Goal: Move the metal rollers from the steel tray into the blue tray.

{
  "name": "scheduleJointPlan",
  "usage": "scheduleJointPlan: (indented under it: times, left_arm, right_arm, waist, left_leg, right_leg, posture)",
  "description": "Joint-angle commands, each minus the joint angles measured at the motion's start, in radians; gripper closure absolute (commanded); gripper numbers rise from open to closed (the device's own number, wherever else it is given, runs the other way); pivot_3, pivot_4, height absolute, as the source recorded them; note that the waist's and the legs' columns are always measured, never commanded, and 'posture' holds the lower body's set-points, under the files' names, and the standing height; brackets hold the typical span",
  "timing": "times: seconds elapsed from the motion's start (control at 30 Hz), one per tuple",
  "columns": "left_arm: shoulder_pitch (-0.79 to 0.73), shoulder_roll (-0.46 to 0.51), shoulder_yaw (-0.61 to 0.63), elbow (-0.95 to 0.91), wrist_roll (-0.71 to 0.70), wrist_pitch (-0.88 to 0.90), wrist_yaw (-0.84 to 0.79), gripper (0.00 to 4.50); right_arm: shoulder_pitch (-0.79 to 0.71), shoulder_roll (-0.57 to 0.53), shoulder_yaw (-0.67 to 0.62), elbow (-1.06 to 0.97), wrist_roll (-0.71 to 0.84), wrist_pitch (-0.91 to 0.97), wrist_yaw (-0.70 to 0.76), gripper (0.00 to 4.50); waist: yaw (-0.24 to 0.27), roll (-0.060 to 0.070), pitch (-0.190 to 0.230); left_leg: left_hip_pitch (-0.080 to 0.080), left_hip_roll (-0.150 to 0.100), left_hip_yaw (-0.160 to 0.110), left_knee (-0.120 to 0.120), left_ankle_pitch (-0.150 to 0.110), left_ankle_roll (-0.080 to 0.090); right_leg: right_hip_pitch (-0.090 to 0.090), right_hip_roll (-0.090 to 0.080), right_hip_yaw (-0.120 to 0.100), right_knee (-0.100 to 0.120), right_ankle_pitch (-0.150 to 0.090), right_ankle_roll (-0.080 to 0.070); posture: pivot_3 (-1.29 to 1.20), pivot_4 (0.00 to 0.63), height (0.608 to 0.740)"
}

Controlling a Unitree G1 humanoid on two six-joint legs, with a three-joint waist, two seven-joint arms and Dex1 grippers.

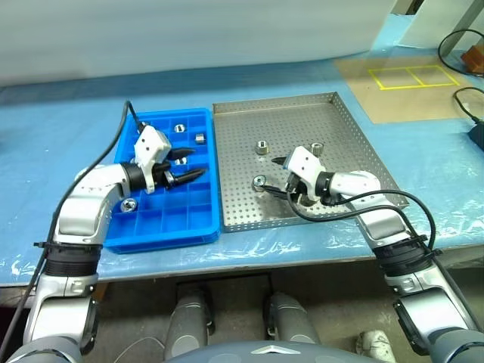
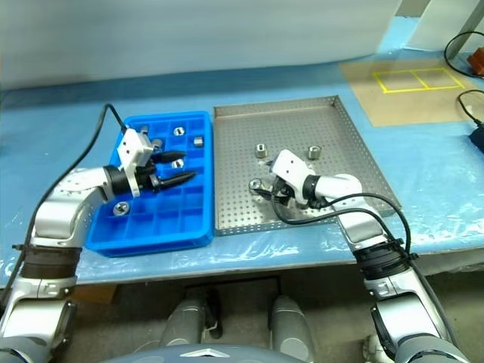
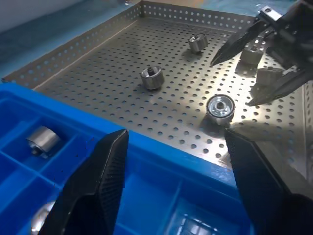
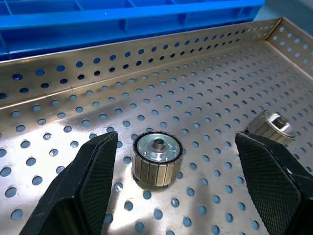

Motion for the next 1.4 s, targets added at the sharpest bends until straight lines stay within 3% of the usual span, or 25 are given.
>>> scheduleJointPlan:
  times: [0.03, 0.13, 0.33, 1.07, 1.3, 1.4]
  left_arm:
    - [0.010, 0.026, 0.055, -0.081, -0.076, 0.055, 0.020, 1.22]
    - [0.026, 0.063, 0.064, -0.093, -0.115, 0.087, 0.003, 1.22]
    - [0.033, 0.138, 0.024, -0.032, -0.067, -0.002, -0.040, 1.22]
    - [-0.061, 0.103, -0.049, 0.078, -0.036, -0.060, -0.039, 1.22]
    - [-0.072, 0.090, -0.059, 0.081, -0.035, -0.065, -0.031, 1.17]
    - [-0.075, 0.091, -0.065, 0.088, -0.035, -0.067, -0.033, 1.17]
  right_arm:
    - [-0.071, 0.028, -0.011, 0.074, -0.037, -0.081, -0.049, 0.59]
    - [-0.081, 0.041, -0.006, 0.094, -0.032, -0.106, -0.026, 0.59]
    - [-0.065, 0.063, 0.006, 0.123, -0.046, -0.125, -0.020, 0.59]
    - [-0.045, 0.122, 0.014, 0.214, -0.071, -0.155, -0.024, 0.59]
    - [-0.039, 0.128, 0.002, 0.216, -0.073, -0.168, -0.028, 2.91]
    - [-0.038, 0.128, -0.006, 0.211, -0.070, -0.157, -0.034, 2.93]
  waist:
    - [0.001, 0.000, 0.000]
    - [0.002, 0.000, 0.000]
    - [0.006, 0.000, 0.000]
    - [0.008, -0.001, 0.000]
    - [0.008, -0.001, 0.000]
    - [0.008, -0.001, 0.000]
  left_leg:
    - [-0.001, 0.000, 0.000, 0.000, 0.001, -0.001]
    - [0.000, 0.001, 0.000, 0.000, 0.001, -0.002]
    - [0.000, 0.002, 0.000, 0.000, 0.001, -0.002]
    - [0.002, 0.007, 0.000, 0.000, 0.004, -0.006]
    - [0.003, 0.010, 0.000, 0.000, 0.005, -0.008]
    - [0.003, 0.010, 0.000, 0.000, 0.005, -0.008]
  right_leg:
    - [-0.001, 0.000, 0.000, 0.001, 0.000, 0.000]
    - [-0.001, 0.001, 0.000, 0.002, 0.000, 0.000]
    - [0.000, 0.002, 0.000, 0.001, 0.000, 0.000]
    - [0.000, 0.007, 0.000, 0.002, 0.001, -0.002]
    - [0.000, 0.011, 0.000, 0.002, 0.002, -0.004]
    - [0.000, 0.011, 0.000, 0.002, 0.002, -0.004]
  posture:
    - [-0.13, 0.150, 0.740]
    - [-0.12, 0.150, 0.740]
    - [-0.11, 0.150, 0.740]
    - [-0.14, 0.150, 0.740]
    - [-0.14, 0.150, 0.740]
    - [-0.15, 0.150, 0.740]
